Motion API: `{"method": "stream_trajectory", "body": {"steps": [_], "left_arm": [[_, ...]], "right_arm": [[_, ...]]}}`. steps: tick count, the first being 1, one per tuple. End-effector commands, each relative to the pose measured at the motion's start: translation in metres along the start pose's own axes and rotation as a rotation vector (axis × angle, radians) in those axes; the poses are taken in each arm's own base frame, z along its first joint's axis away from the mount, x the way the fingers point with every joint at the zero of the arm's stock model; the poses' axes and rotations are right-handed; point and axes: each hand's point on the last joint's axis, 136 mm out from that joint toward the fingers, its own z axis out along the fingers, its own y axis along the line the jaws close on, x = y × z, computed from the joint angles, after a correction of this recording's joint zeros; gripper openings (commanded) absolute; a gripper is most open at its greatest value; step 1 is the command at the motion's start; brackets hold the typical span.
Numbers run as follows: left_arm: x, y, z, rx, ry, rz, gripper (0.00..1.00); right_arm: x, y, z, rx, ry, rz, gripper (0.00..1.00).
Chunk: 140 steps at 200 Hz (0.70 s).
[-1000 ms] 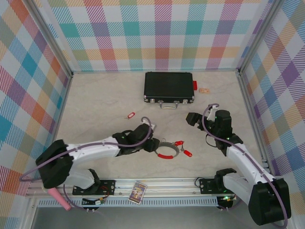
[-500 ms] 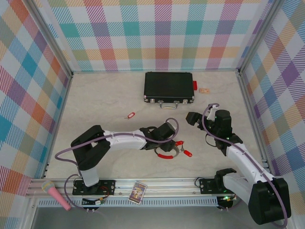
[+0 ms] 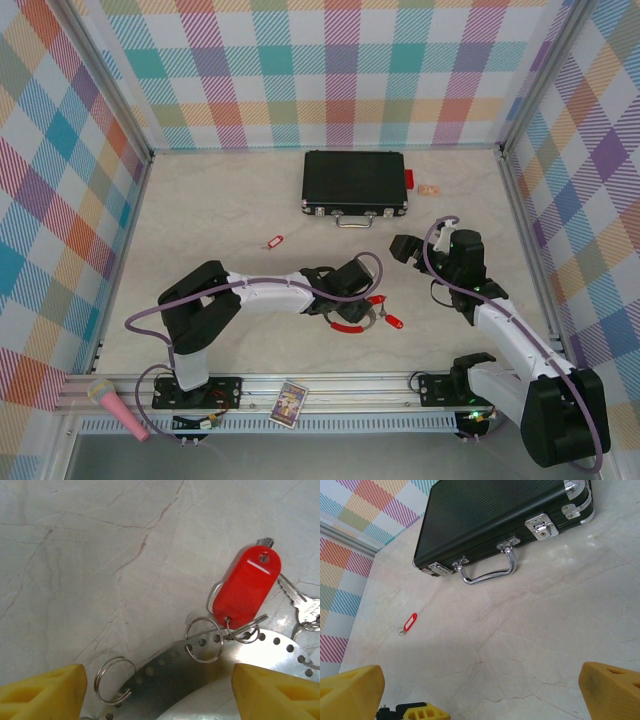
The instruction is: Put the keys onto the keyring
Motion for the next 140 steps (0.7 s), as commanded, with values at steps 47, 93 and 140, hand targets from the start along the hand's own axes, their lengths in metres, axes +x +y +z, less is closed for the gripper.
{"method": "stream_trajectory", "body": {"steps": [47,93,140], "left_arm": [[0.000,-0.004,0.002,-0.011,0.020,0.043,0.77],[-0.009,0.013,0.004,-0.119,-0.011,0.026,0.73],[-0.001,0.033,0.001,-0.185,0.025,0.005,0.65]], "right_arm": [[0.001,0.007,0.003,-0.036,0.003,-0.003,0.99],[0.001,0.006,0.002,-0.034,0.002,-0.002,0.99],[0.001,0.008,0.001,-0.039,0.001,-0.001,0.99]]}}
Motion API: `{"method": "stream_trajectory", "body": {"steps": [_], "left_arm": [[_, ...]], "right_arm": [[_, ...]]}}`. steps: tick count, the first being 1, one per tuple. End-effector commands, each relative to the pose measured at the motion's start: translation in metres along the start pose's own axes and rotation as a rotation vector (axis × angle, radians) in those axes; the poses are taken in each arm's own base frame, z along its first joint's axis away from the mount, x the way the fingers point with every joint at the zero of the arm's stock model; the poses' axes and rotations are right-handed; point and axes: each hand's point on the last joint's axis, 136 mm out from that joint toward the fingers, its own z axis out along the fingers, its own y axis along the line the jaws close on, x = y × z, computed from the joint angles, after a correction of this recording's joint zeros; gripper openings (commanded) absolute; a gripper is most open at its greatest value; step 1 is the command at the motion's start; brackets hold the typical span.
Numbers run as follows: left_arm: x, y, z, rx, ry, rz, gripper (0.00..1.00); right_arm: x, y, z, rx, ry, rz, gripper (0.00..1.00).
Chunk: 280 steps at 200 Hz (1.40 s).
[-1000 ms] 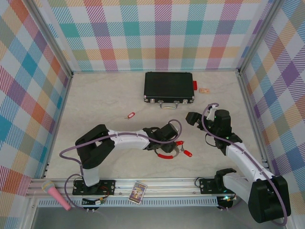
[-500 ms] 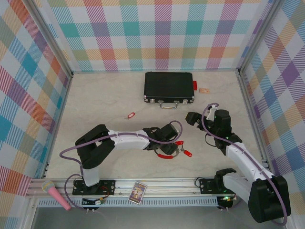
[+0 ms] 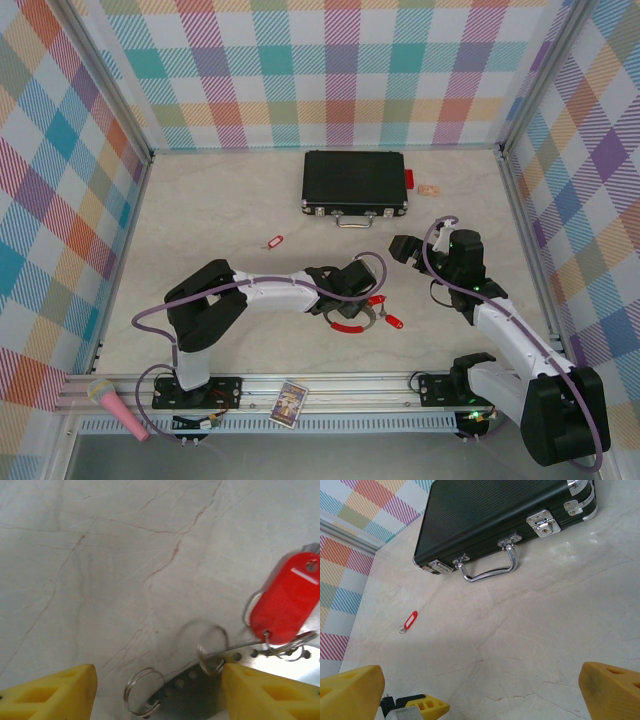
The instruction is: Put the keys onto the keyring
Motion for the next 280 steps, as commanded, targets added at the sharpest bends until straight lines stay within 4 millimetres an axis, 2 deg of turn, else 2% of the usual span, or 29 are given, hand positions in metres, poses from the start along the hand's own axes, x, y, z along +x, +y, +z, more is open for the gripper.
{"method": "stream_trajectory", "body": {"steps": [1,22,63,75,81,101,129,204,280], "left_arm": [[0.001,0.016,-0.003,-0.060,0.016,-0.016,0.65],[-0.003,0.016,-0.010,-0.028,-0.005,-0.043,0.65],[-0.014,0.002,-0.030,0.092,-0.049,-0.077,0.63],[-0.014,-0.003,-0.037,0.132,-0.052,-0.087,0.56],[-0.023,-0.006,-0.041,0.159,-0.088,-0.098,0.54],[-0.022,-0.014,-0.045,0.213,-0.091,-0.108,0.46],[-0.016,-0.018,-0.037,0.228,-0.065,-0.115,0.34],[-0.013,-0.015,-0.011,0.280,-0.042,-0.220,0.33],[-0.011,-0.014,0.005,0.311,-0.019,-0.255,0.30]], "right_arm": [[-0.001,0.007,0.000,-0.034,-0.009,-0.002,0.99],[-0.001,0.007,0.000,-0.034,-0.008,-0.001,0.99],[-0.001,0.007,0.000,-0.035,-0.009,-0.001,0.99],[-0.001,0.007,0.000,-0.036,-0.007,-0.001,0.99],[-0.001,0.007,0.000,-0.035,-0.008,-0.001,0.99],[-0.001,0.007,0.000,-0.036,-0.008,0.001,0.99],[-0.001,0.008,0.000,-0.038,-0.009,0.000,0.99],[-0.001,0.008,-0.001,-0.037,-0.008,0.000,0.99],[0.000,0.006,0.001,-0.034,-0.006,0.003,0.99]]}}
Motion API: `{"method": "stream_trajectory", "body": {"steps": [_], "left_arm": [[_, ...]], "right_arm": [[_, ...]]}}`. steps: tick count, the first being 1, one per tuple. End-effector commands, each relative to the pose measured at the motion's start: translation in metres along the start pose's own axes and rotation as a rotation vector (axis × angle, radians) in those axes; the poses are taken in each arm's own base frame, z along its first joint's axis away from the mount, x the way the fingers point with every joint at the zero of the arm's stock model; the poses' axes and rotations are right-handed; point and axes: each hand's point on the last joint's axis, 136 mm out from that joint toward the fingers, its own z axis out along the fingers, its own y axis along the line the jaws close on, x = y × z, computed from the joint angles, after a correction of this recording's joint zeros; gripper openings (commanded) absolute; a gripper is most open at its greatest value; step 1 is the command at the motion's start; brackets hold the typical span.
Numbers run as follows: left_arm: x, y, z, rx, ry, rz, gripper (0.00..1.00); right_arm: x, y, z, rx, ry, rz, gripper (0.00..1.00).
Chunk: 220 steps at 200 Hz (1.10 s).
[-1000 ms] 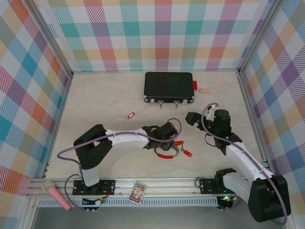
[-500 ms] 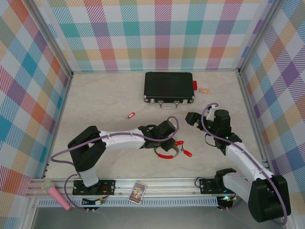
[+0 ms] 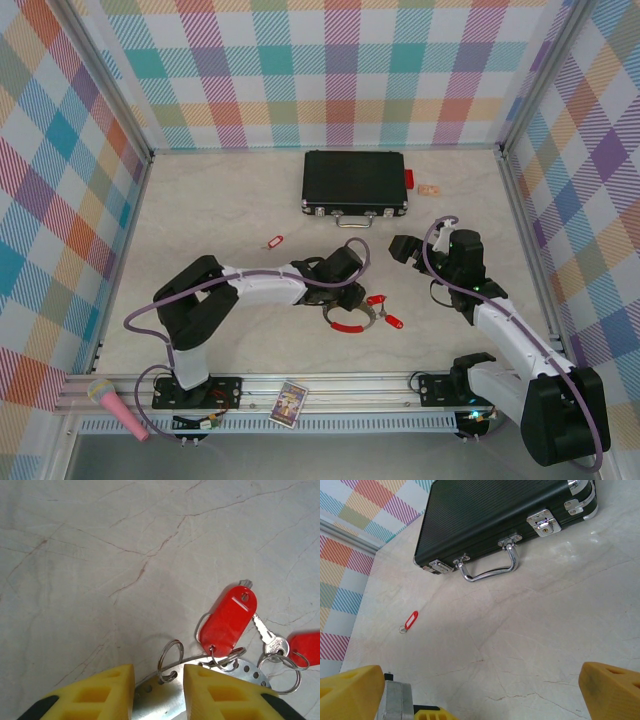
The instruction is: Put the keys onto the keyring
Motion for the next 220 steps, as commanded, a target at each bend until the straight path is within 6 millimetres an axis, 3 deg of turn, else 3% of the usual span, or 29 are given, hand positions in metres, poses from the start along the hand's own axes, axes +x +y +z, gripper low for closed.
{"method": "stream_trajectory", "body": {"steps": [1,102,151,162,178,220], "left_arm": [[0.003,0.002,0.007,0.021,0.012,-0.022,0.30],[0.008,-0.003,0.014,0.049,0.040,-0.024,0.22],[0.003,-0.004,0.009,0.050,0.024,-0.023,0.06],[0.000,-0.004,0.006,0.047,0.014,-0.022,0.00],[-0.005,-0.002,-0.002,0.033,-0.006,-0.015,0.00],[-0.034,0.007,-0.044,-0.047,-0.138,0.031,0.00]], "right_arm": [[0.000,0.006,0.001,-0.033,-0.007,-0.001,0.99],[0.000,0.005,0.002,-0.031,-0.003,0.001,0.99],[0.000,0.006,0.001,-0.035,-0.003,0.002,0.99],[0.000,0.006,0.001,-0.035,-0.002,0.001,0.99],[-0.001,0.008,-0.001,-0.039,-0.007,-0.001,0.99],[-0.003,0.029,-0.007,-0.141,-0.023,-0.037,0.99]]}}
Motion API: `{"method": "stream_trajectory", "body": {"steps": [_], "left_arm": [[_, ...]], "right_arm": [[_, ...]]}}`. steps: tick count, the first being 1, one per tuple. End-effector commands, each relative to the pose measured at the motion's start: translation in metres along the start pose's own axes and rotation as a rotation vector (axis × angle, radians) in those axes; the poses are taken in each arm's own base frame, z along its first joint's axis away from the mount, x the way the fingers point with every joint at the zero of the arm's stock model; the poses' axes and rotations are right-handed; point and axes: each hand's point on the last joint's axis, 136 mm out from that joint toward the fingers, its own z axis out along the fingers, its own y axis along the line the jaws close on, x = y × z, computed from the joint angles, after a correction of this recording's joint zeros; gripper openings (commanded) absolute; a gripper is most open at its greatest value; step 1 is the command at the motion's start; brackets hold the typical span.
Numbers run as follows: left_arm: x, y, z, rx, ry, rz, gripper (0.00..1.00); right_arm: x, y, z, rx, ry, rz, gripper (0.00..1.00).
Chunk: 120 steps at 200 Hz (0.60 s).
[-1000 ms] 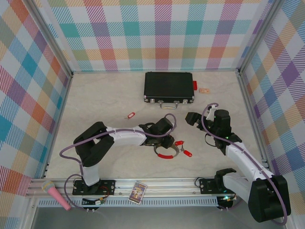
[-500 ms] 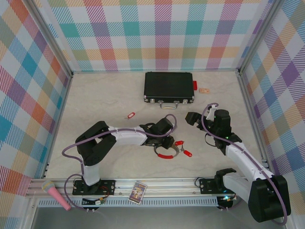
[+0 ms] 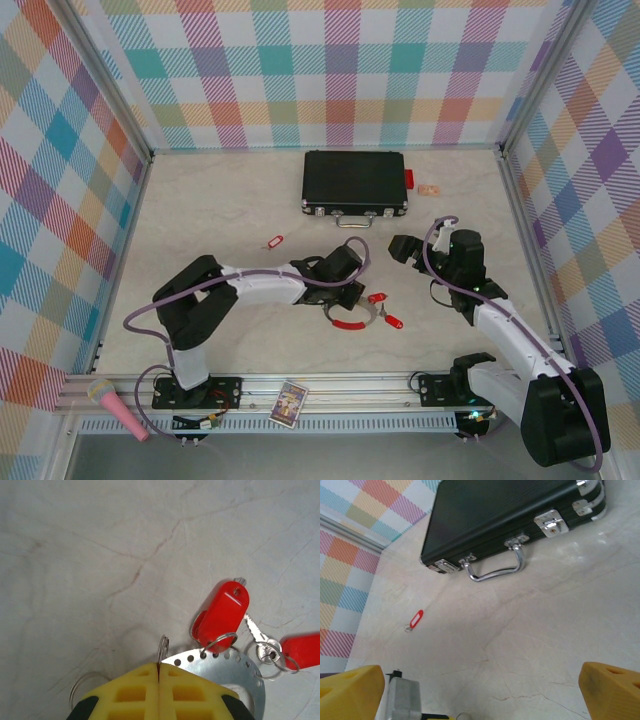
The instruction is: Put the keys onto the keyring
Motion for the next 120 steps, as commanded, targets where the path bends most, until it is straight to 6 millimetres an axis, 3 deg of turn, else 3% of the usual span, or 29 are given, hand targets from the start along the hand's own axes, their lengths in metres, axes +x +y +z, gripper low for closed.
{"method": "stream_trajectory", "body": {"steps": [1,62,120], "left_arm": [[-0.029,0.007,-0.039,-0.055,-0.115,0.037,0.00],[-0.060,0.005,-0.099,-0.082,-0.273,0.125,0.00],[-0.070,-0.002,-0.131,-0.045,-0.371,0.166,0.00]], "right_arm": [[-0.003,0.022,-0.005,-0.103,-0.023,-0.030,0.99],[-0.007,0.040,-0.016,-0.169,-0.044,-0.068,0.99],[0.001,0.052,-0.015,-0.212,-0.016,-0.130,0.99]]}}
